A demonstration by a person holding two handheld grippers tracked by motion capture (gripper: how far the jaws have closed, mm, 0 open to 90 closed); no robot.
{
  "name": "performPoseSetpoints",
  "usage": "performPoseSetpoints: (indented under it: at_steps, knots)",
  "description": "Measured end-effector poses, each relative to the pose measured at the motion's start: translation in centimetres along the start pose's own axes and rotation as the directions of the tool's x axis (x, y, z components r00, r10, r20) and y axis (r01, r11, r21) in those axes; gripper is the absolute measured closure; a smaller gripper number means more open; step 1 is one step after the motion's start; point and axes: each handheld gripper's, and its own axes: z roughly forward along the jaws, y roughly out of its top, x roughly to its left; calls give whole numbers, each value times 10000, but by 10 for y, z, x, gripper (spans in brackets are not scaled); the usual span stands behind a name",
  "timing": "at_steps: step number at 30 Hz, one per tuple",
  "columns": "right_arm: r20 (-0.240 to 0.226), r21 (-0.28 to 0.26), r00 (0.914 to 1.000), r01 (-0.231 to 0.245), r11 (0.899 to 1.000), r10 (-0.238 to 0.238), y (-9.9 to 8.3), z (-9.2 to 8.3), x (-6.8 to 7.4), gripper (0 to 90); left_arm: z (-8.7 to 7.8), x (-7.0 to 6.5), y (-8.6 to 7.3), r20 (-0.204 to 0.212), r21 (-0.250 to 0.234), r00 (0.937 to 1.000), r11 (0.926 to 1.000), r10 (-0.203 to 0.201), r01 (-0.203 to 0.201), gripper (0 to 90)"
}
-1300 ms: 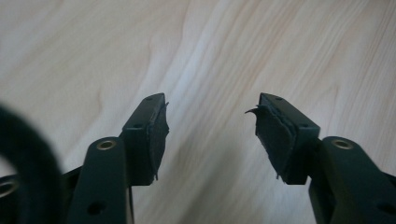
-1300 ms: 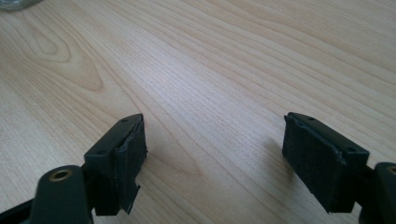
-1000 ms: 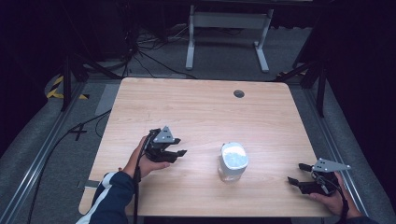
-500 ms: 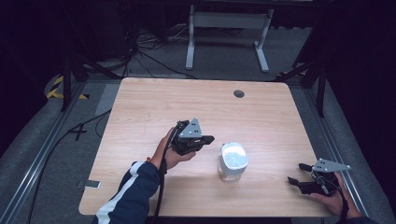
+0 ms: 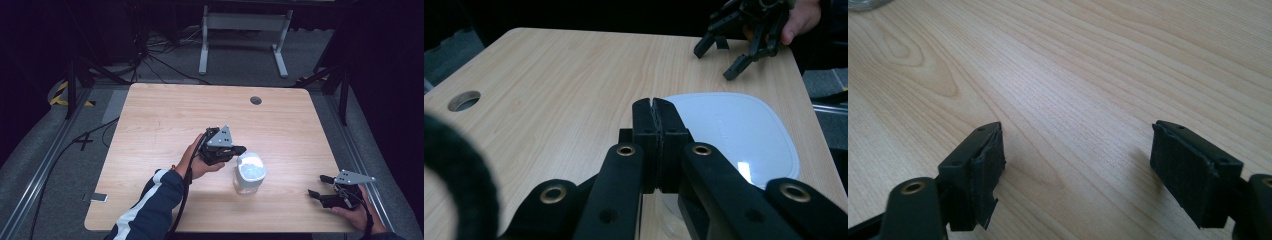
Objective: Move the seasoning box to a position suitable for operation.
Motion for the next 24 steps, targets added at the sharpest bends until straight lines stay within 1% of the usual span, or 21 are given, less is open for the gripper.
performPoseSetpoints:
  at_steps: [4, 7, 9, 11, 13, 15, 16, 17, 18, 19, 20, 22, 23, 24]
  knots:
    - [3, -2, 10000, 4, 10000, -4, 0, 0, 0, 216, 4, 0, 1, 57, 108, 10000, 9999, 23, -23, 892]
    - [-4, 2, 10000, -1, 10000, 1, 0, 0, 0, 216, 8, -1, 2, 202, 141, 9998, 9999, -34, 31, 891]
    - [0, 0, 10000, 5, 10000, -5, 0, 0, 0, 216, 10, -2, 3, 239, 251, 9997, 9997, 72, -78, 891]
    - [-4, 3, 10000, -1, 10000, 1, 0, 0, 0, 216, 13, -2, 3, 207, 417, 9997, 9990, 135, -144, 891]
    - [-3, 2, 10000, 0, 10000, 0, 0, 0, 0, 216, 15, -2, 3, 154, 455, 9997, 9988, 197, -204, 891]
    - [-4, 4, 10000, 3, 10000, -3, 0, 0, 0, 216, 17, -2, 4, 26, 659, 9993, 9971, 374, -375, 890]
    - [-3, -1, 10000, 5, 10000, -5, 0, 0, 0, 216, 19, -3, 3, 26, 583, 9998, 9981, 191, -192, 887]
    - [-3, -1, 10000, 5, 10000, -5, 0, 0, 0, 216, 19, -3, 3, 26, 583, 9998, 9981, 191, -192, 886]
    - [1, -3, 10000, 6, 10000, -6, 0, 0, 0, 216, 20, -2, 2, -8, 654, 9993, 9972, 374, -372, 886]
    - [-6, 5, 10000, -1, 10000, 1, 0, 0, 0, 216, 20, -1, 3, 13, 671, 9994, 9971, 358, -358, 885]
    - [1, -2, 10000, 4, 10000, -4, 0, 0, 0, 216, 21, -1, 2, -85, 610, 9995, 9977, 310, -305, 885]
    - [-2, 0, 10000, 7, 10000, -7, 0, 0, 0, 216, 22, 0, 2, -92, 582, 9995, 9978, 318, -312, 889]
    - [1, -1, 10000, 4, 10000, -4, 0, 0, 0, 216, 23, 0, 2, -119, 497, 9997, 9985, 228, -222, 890]
    - [0, -2, 10000, 5, 10000, -5, 0, 0, 0, 216, 23, 1, 2, -141, 525, 9998, 9985, 144, -137, 890]
